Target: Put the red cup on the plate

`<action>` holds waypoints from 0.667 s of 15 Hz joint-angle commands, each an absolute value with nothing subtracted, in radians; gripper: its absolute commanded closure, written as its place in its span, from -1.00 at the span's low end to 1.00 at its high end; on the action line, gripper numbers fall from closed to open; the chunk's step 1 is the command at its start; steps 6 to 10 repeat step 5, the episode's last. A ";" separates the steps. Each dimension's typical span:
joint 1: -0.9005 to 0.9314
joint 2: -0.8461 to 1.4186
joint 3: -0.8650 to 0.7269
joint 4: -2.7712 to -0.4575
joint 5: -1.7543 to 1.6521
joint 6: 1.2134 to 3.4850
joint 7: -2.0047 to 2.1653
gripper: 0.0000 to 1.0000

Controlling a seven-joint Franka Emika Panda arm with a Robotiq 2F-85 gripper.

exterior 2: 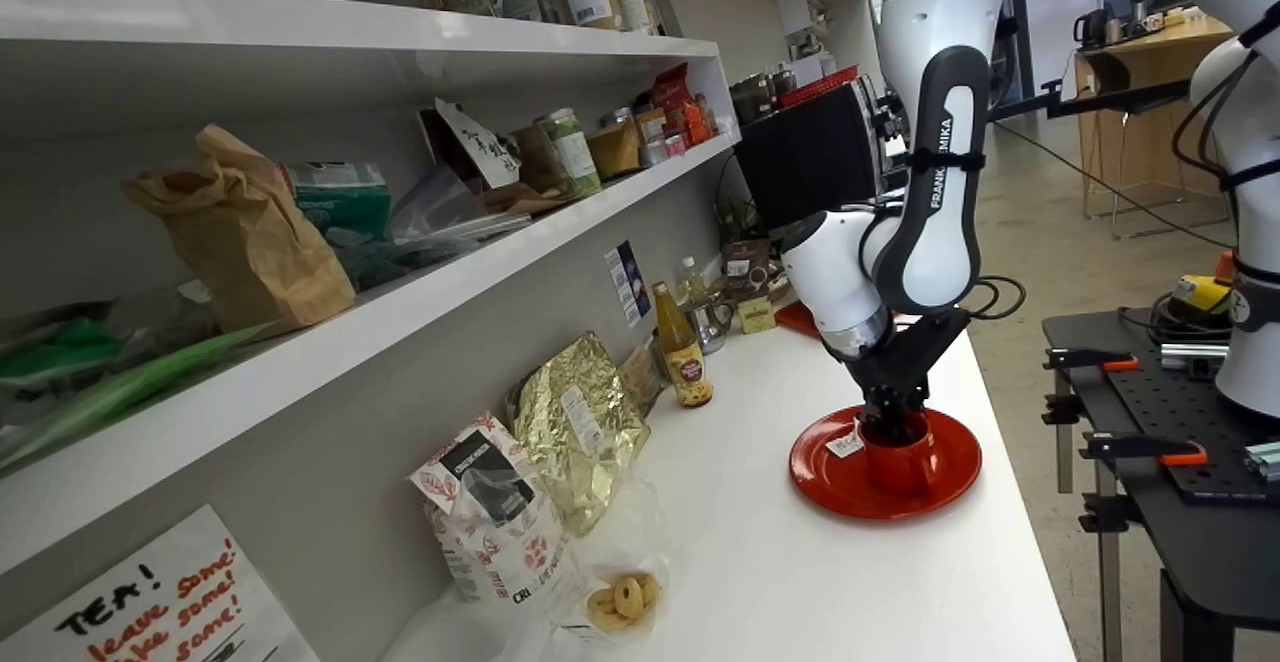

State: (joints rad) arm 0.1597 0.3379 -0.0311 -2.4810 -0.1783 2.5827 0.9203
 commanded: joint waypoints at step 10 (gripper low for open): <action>0.179 0.338 -0.043 -2.486 -0.165 2.581 0.910 -0.15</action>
